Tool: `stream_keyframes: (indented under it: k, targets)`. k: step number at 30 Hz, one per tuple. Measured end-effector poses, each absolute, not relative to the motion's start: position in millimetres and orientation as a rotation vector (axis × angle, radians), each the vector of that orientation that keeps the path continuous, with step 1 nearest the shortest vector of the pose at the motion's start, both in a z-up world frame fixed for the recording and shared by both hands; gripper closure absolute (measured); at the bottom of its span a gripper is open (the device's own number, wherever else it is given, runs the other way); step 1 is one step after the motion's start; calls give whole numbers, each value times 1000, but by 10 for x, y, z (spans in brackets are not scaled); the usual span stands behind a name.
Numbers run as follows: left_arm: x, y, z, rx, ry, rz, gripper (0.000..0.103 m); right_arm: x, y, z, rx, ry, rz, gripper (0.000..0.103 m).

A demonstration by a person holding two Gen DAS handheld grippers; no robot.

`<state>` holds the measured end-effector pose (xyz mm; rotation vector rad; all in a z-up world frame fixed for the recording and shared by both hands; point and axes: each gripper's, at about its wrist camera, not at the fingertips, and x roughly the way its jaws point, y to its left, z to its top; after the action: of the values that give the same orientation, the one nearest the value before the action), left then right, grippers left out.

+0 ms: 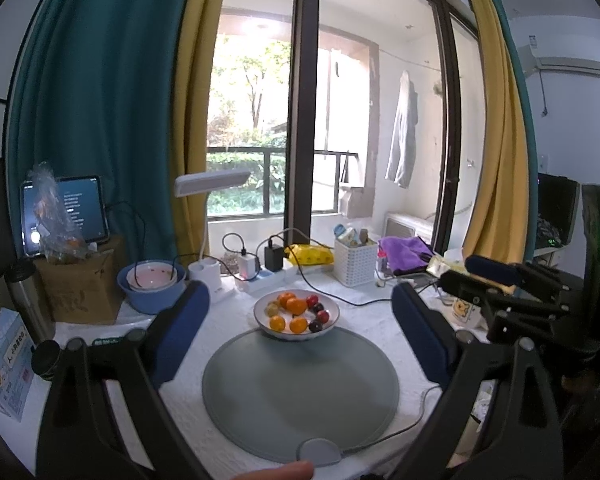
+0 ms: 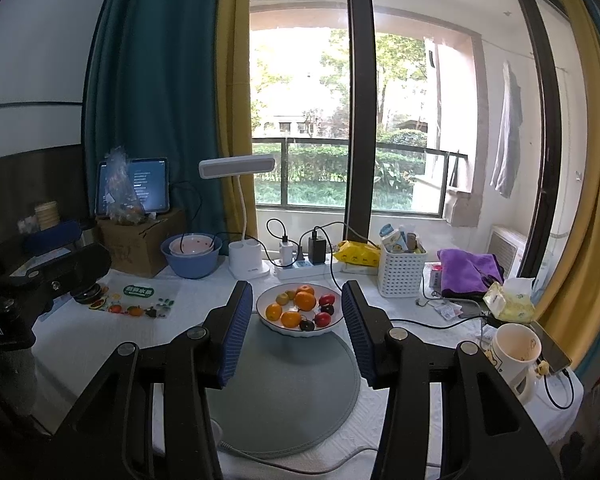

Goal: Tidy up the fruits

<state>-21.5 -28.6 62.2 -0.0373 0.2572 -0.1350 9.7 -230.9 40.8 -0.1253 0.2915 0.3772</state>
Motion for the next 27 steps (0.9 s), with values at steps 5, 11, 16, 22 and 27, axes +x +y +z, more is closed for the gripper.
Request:
stream_keyframes:
  k: [5, 11, 16, 22, 27]
  targets:
    - [-220, -288, 628, -38, 257, -136, 10, 98, -2310, 408, -126, 292, 377, 54]
    - [-214, -288, 627, -38, 259, -135, 10, 94, -2308, 409, -126, 292, 376, 54]
    - [-209, -305, 628, -34, 261, -137, 10, 94, -2311, 408, -126, 292, 378, 54]
    - [-209, -304, 629, -35, 261, -138, 10, 93, -2315, 404, -122, 296, 375, 54]
    - [-207, -313, 630, -35, 260, -138, 10, 88, -2314, 400, -123, 296, 374, 54]
